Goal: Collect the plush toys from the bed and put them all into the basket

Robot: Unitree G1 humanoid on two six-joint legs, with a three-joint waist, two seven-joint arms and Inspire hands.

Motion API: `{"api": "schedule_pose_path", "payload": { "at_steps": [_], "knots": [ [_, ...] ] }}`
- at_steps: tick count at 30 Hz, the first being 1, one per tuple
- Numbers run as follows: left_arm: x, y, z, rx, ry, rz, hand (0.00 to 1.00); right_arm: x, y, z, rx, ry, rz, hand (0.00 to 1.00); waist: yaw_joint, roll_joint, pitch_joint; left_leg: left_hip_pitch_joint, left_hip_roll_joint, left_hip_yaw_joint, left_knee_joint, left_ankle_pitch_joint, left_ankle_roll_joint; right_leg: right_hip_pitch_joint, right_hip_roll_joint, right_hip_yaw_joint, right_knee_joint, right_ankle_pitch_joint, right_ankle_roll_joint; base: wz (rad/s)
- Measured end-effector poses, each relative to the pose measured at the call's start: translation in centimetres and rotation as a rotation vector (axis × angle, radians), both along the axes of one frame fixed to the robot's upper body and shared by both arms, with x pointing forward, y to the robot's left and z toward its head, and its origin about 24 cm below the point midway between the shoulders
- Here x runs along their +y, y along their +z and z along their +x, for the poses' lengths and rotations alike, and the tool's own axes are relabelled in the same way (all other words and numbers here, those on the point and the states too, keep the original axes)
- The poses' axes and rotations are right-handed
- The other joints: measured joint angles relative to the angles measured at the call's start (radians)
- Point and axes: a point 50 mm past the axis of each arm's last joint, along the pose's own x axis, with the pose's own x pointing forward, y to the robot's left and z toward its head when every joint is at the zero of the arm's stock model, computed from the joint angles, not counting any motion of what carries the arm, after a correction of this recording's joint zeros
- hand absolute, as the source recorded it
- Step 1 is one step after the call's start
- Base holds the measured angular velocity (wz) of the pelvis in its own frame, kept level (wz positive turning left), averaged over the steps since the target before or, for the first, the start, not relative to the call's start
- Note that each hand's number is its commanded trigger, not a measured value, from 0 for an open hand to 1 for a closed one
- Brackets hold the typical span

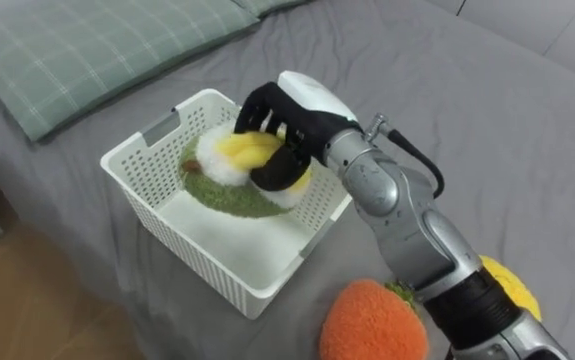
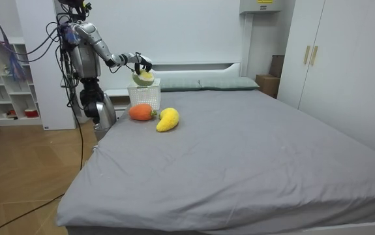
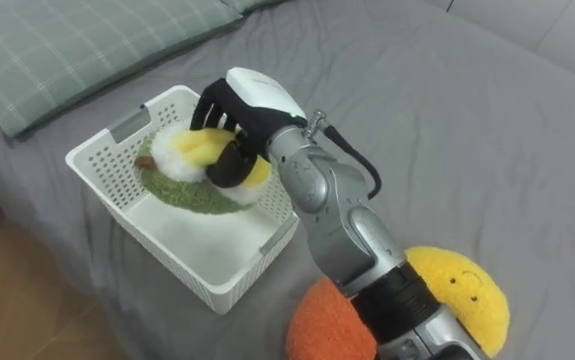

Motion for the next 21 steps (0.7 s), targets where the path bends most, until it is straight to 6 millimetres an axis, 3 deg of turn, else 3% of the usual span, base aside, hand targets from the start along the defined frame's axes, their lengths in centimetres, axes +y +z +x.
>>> {"api": "schedule_pose_path", "payload": {
  "at_steps": [6,21],
  "knots": [
    [0.00,-0.02,-0.04,0.003,0.002,0.000,0.00,-0.12,-0.15,0.07,0.001,-0.008,-0.002,0.00,0.000,-0.018,0.0092,0.000,0.000,0.003,0.000,0.000,0.000,-0.002,0.000,0.001,0.000,0.000,0.000,-0.01],
    [-0.09,-0.07,-0.13,0.016,0.012,0.004,0.00,-0.57,-0.51,0.36,-0.025,-0.059,0.003,0.00,-0.003,-0.024,0.0061,0.003,0.001,0.007,0.000,0.000,0.000,0.000,0.001,0.005,-0.001,0.000,0.000,0.00]
  ]
}}
